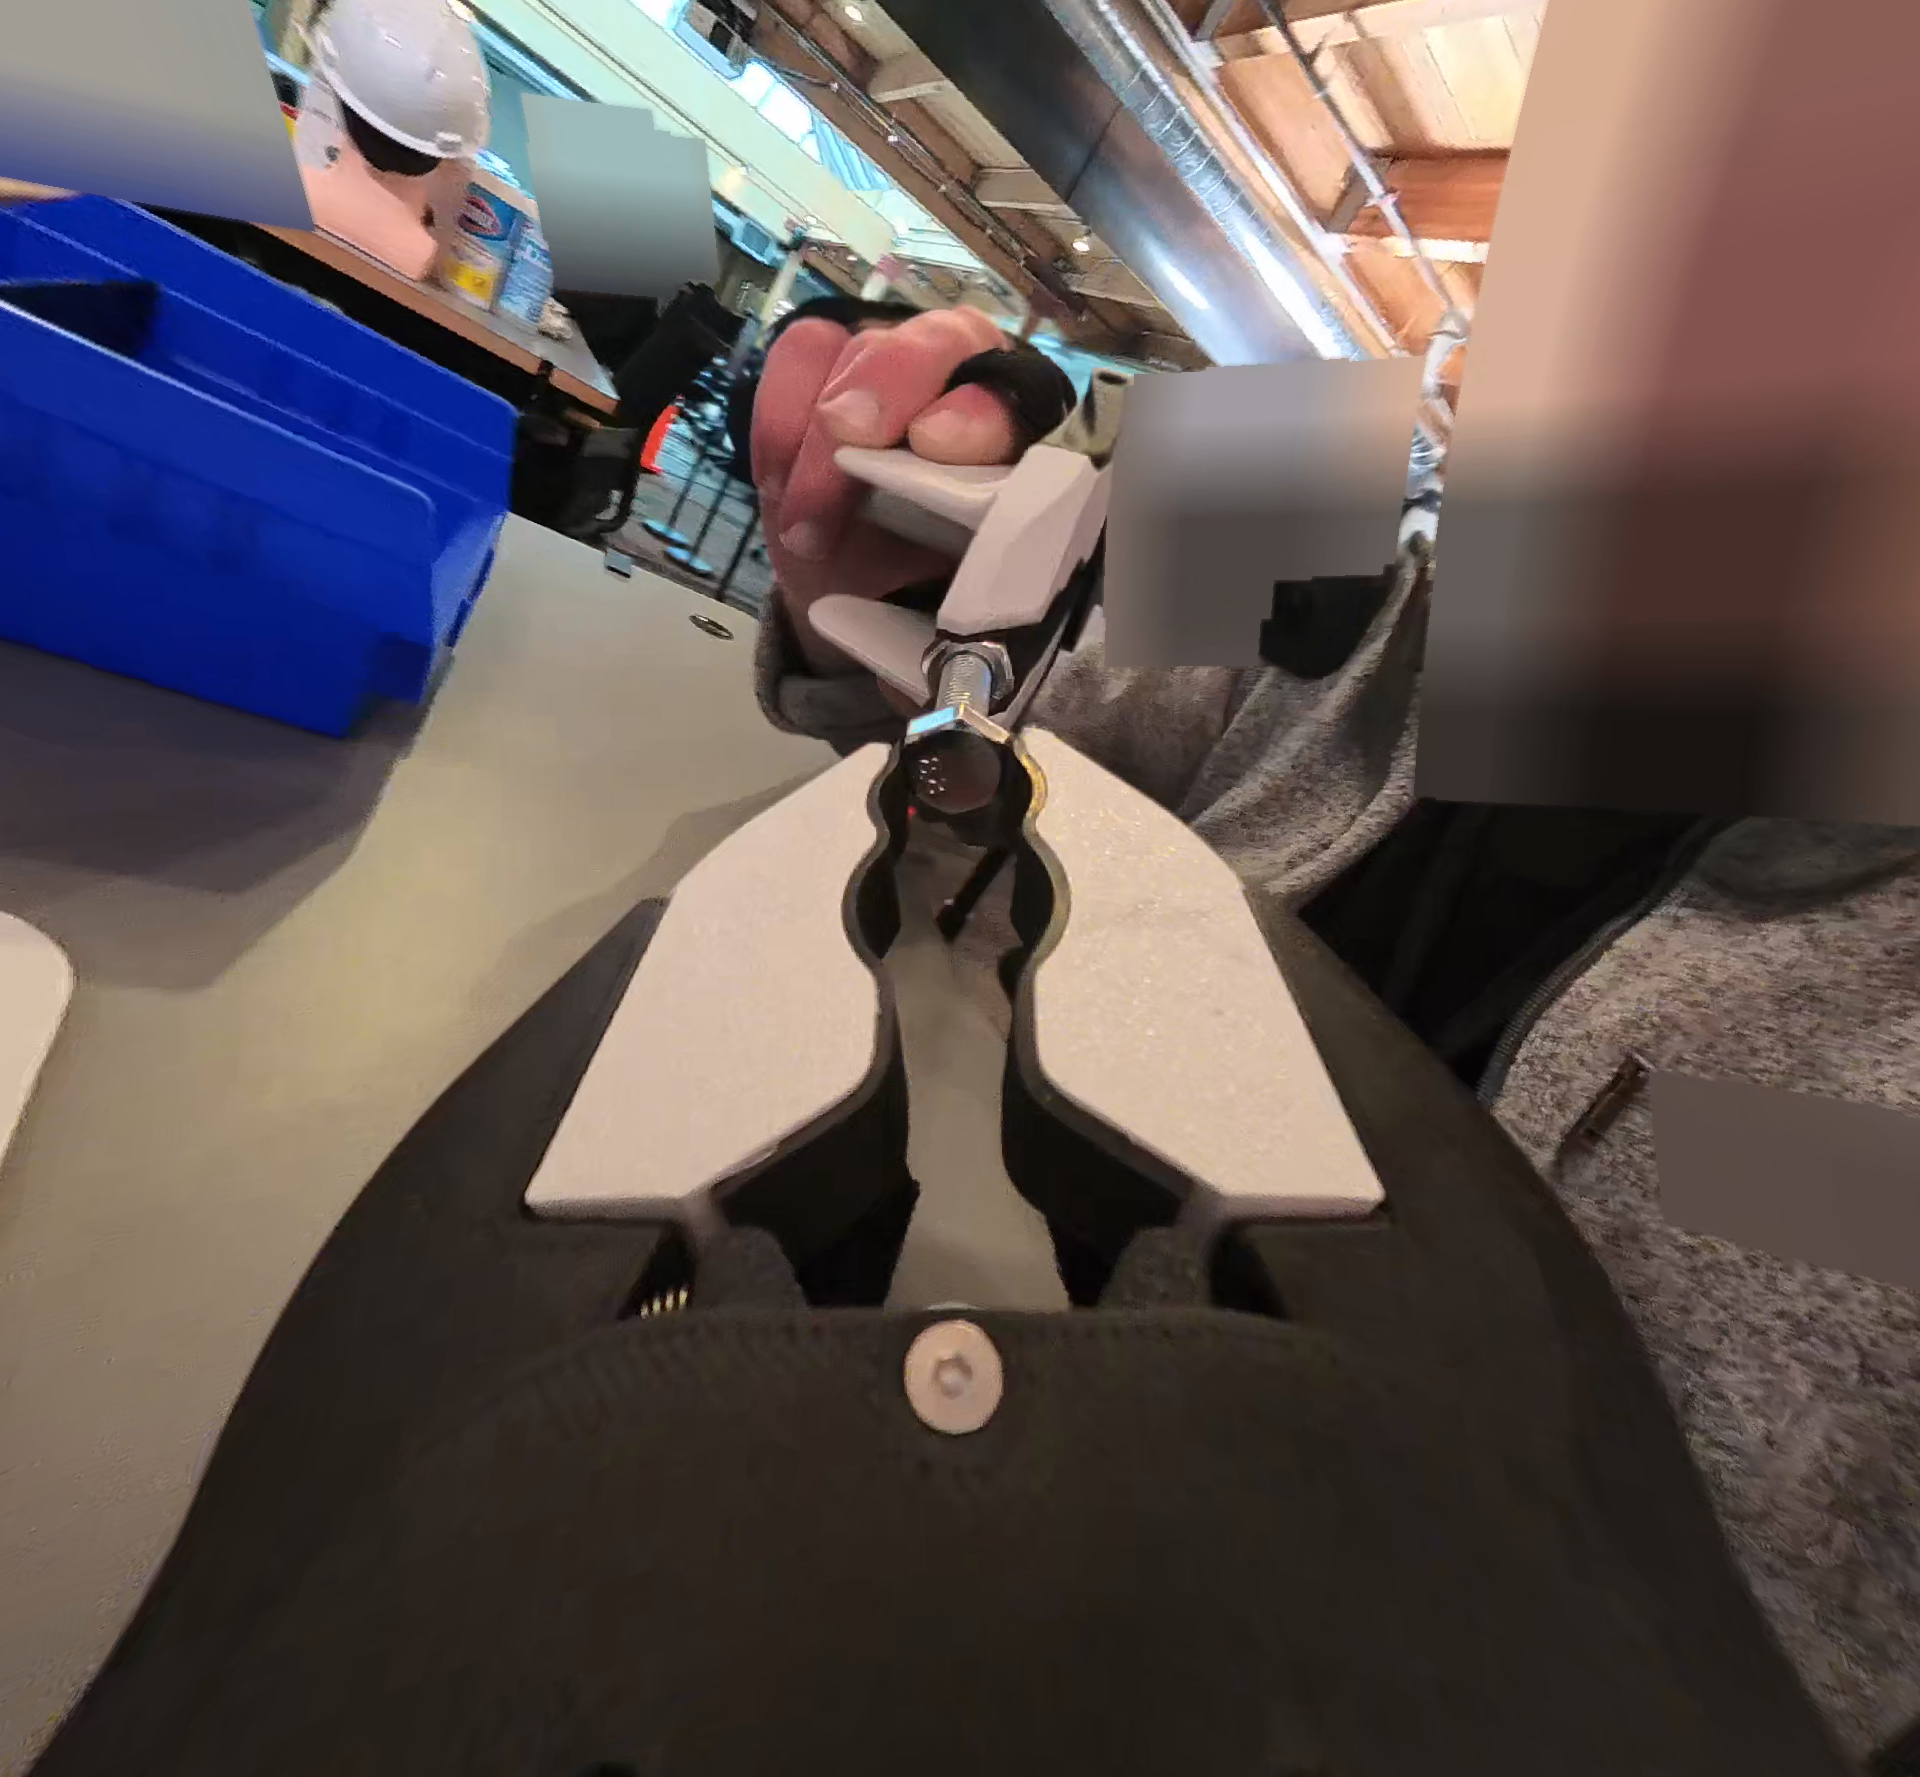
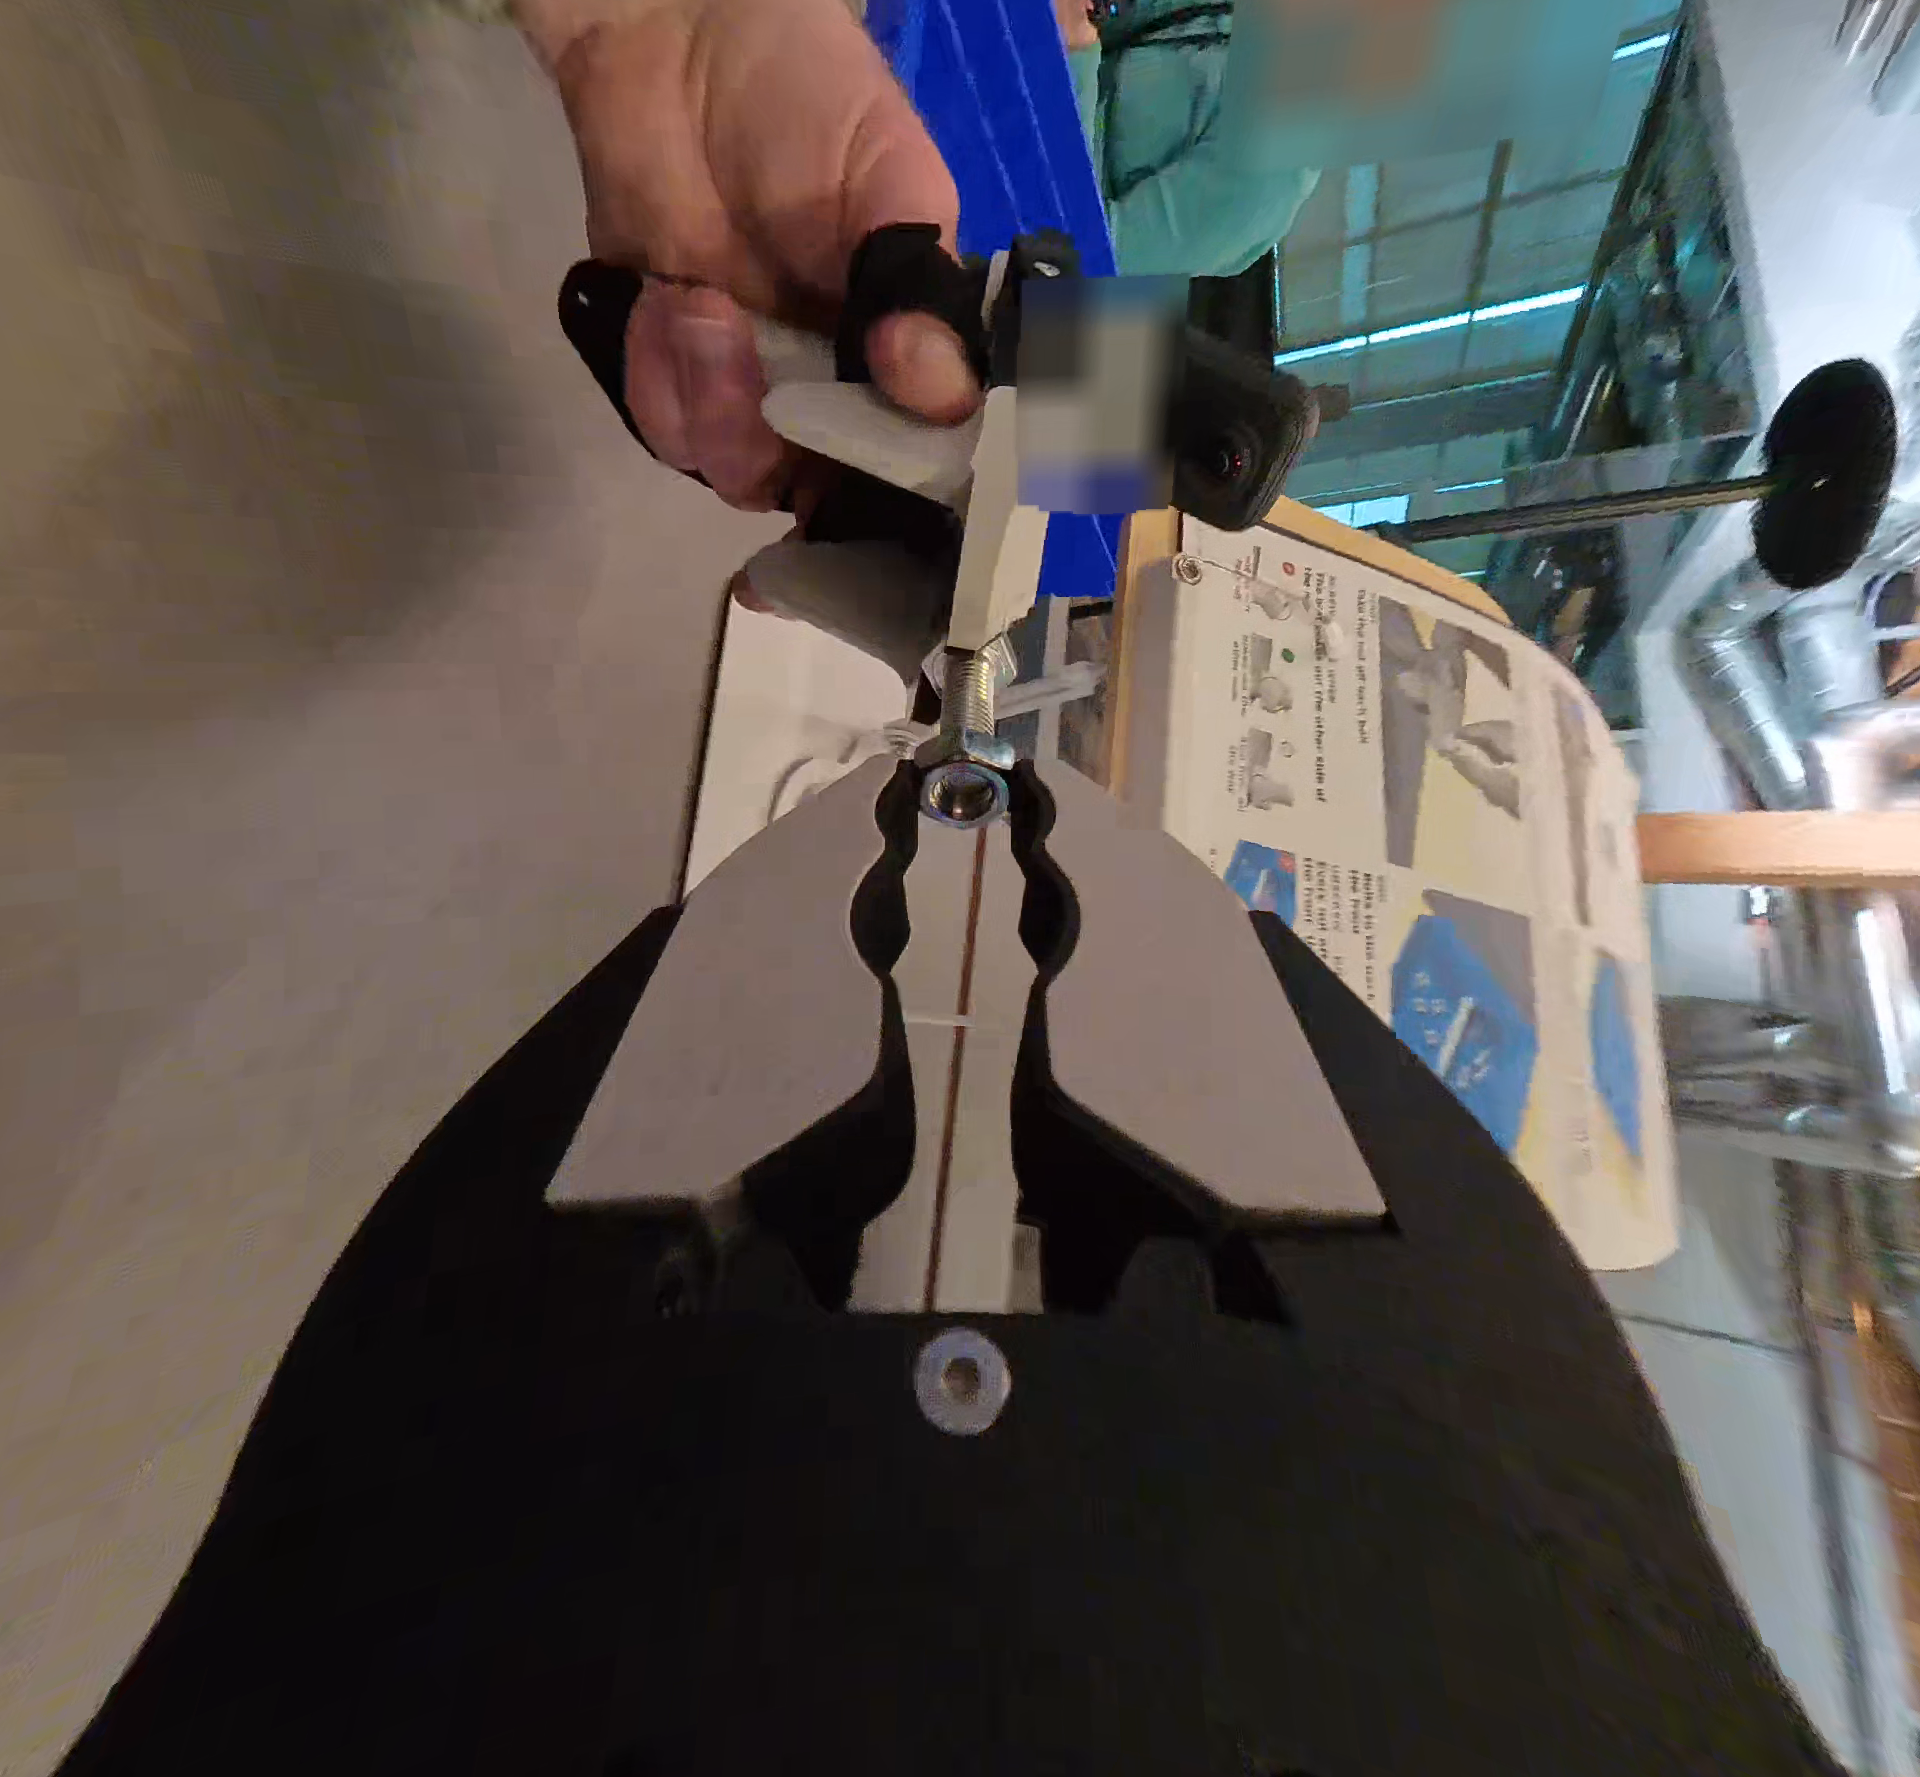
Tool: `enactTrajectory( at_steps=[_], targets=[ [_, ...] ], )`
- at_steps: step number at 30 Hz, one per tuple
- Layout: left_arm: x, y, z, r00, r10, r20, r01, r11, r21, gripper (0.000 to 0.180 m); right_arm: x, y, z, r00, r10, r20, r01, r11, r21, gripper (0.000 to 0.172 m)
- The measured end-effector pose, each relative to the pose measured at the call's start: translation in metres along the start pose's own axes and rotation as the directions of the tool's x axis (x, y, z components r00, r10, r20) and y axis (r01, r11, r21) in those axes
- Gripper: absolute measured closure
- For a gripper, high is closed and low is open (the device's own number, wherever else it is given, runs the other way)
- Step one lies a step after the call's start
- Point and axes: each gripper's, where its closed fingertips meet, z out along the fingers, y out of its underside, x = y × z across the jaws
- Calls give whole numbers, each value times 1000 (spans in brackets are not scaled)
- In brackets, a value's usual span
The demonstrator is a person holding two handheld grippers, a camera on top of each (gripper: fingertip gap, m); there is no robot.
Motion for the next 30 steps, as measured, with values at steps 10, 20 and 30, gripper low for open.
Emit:
enactTrajectory(
  at_steps=[10, 20, 30],
  targets=[
    [-1, 0, 4, 999, 43, 4, -43, 999, 0, 162, -2, 0, -4, 999, 40, 15, -40, 999, 5, 154],
    [-9, -15, 2, 718, 622, 313, -578, 783, -229, 132, 14, 3, -19, 554, 731, 399, -832, 502, 235, 154],
    [-4, -11, 16, 425, 851, 308, -737, 523, -429, 144, 9, 7, -24, 96, 720, 688, -987, -20, 159, 154]
  ],
)
